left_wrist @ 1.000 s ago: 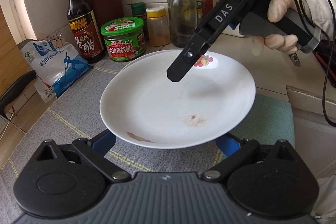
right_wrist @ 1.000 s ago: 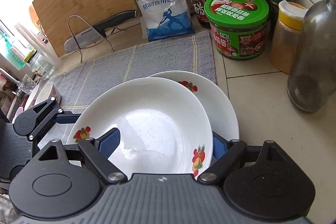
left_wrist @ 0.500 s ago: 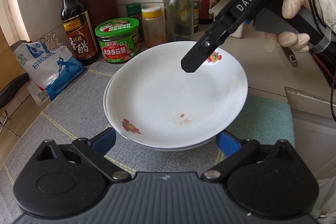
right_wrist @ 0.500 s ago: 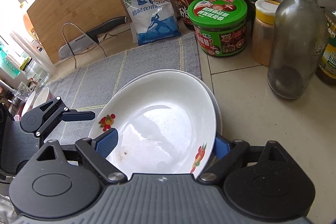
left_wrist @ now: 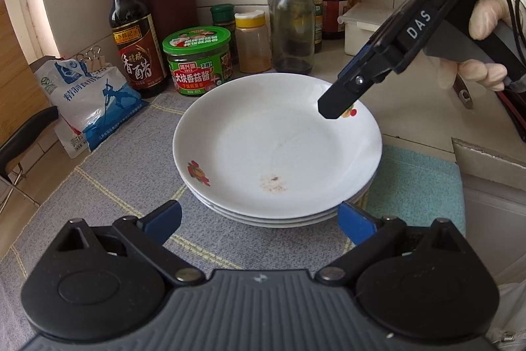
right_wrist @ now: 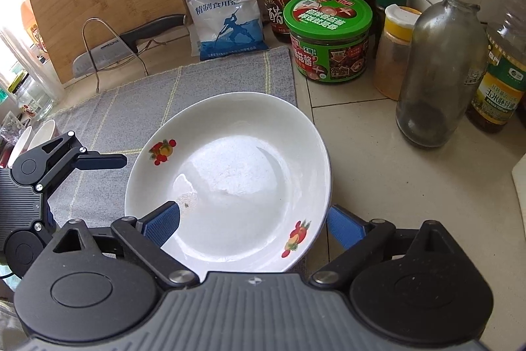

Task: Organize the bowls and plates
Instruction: 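Lower the held plate onto the plate stack and open the right tool, then withdraw the right tool from the stacked plates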

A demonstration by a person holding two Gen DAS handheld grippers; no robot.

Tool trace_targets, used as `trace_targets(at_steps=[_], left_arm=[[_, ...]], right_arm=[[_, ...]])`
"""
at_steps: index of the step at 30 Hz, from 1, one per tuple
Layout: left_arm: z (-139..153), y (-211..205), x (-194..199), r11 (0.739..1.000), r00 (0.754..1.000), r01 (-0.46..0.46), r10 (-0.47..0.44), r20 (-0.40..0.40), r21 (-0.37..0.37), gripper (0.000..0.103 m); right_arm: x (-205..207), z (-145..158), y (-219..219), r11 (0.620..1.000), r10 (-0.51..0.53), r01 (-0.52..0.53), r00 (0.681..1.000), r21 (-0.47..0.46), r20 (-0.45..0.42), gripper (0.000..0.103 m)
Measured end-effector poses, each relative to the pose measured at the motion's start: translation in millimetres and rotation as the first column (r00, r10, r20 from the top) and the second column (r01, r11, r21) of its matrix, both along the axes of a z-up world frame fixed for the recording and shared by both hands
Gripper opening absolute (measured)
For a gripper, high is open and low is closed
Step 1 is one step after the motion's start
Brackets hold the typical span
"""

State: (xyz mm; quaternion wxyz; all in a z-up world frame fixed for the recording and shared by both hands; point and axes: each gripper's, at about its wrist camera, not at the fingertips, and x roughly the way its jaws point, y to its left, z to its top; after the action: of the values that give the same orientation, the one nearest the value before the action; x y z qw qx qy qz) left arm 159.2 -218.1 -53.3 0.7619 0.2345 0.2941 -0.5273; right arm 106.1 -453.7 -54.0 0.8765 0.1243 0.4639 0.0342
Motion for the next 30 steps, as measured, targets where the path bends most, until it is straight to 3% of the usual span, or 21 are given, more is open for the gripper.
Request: trace_targets(at_steps=[10, 22, 30], left_arm=[[19.5, 17.7, 6.5, 0.991, 0.992, -0.125, 0.125, -0.001, -0.055, 0.101], [38.3, 34.5, 5.6, 0.96, 0.963, -0.268, 0.268, -0.011, -0.077, 0.102], [43.0, 35.0, -3.6, 0.939, 0.941, -0.337, 0.336, -0.028, -0.069, 0.102]], right_arm=[[-10.6, 16.3, 37.3, 0.971, 0.014, 0.017, 0.992, -0.239, 0.125, 0.103], [-10.4, 23.4, 55.4, 0.973, 0.019, 0.029, 0.978, -0.23, 0.206, 0.103], [-11.8, 22.2, 65.4, 0.952, 0.079, 0.0, 0.966, -0.307, 0.246, 0.103]])
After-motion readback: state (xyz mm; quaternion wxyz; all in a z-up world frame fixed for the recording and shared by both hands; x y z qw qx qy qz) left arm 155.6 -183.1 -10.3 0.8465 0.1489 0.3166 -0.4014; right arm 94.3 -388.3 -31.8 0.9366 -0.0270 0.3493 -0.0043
